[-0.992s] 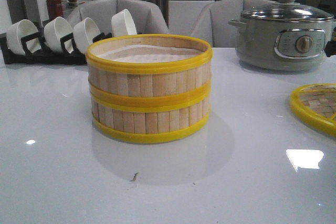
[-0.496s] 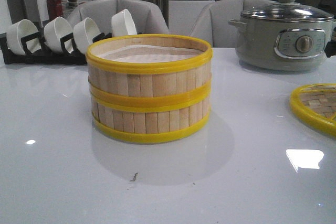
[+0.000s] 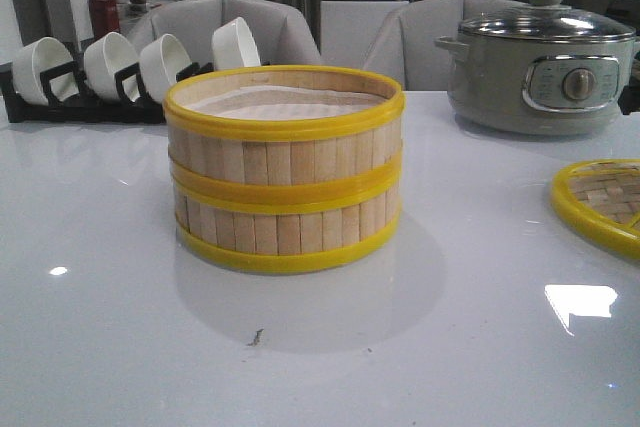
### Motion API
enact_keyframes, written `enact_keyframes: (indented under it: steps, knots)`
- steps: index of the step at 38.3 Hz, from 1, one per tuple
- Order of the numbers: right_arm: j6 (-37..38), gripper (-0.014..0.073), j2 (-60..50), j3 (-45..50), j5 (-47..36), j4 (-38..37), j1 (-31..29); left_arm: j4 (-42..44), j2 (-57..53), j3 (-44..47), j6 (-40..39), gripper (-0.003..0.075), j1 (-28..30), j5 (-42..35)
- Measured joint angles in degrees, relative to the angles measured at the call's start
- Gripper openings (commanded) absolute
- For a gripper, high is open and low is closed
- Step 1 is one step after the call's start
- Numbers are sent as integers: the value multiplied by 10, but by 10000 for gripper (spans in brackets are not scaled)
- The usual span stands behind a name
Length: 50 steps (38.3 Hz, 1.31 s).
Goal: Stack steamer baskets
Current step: 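Lift the woven lid with the right gripper toward the stack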
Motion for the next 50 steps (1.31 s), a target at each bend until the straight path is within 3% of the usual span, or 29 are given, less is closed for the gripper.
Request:
enact_keyframes:
  steps: [3,10,17,31,42,50]
  knots:
    - [0,40,0,0,1,0,0,0,0,0,0,86,0,0]
    - [0,55,-5,-1,7,-4,13,0,0,0,0,86,0,0]
    - [0,55,-46,-27,50,-4,69,0,0,0,0,86,0,0]
    - [0,55,-79,-260,222,-3,229,0,0,0,0,86,0,0]
    - [0,55,15,-428,307,-2,366,0,0,0,0,86,0,0]
    - [0,55,101,-512,327,0,421,0,0,0,0,86,0,0]
